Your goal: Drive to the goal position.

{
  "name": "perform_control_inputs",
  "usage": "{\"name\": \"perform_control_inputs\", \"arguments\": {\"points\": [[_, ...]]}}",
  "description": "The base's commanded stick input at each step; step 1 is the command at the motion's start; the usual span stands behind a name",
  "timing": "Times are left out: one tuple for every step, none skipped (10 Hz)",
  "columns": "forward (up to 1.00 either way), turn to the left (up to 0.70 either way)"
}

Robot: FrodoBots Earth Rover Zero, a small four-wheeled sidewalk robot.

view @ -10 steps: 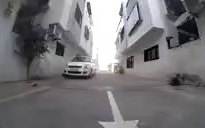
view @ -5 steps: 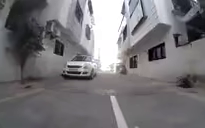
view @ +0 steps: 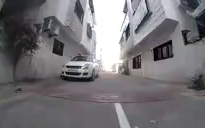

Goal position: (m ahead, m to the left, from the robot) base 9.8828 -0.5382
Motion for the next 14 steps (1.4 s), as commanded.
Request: {"name": "perform_control_inputs", "arguments": {"points": [[1.0, 0.0], [1.0, 0.0], [1.0, 0.0], [1.0, 0.0], [1.0, 0.0], [1.0, 0.0], [1.0, 0.0], [1.0, 0.0], [1.0, -0.15], [1.0, -0.4], [1.0, -0.4], [1.0, -0.4], [1.0, -0.4], [1.0, -0.4]]}}
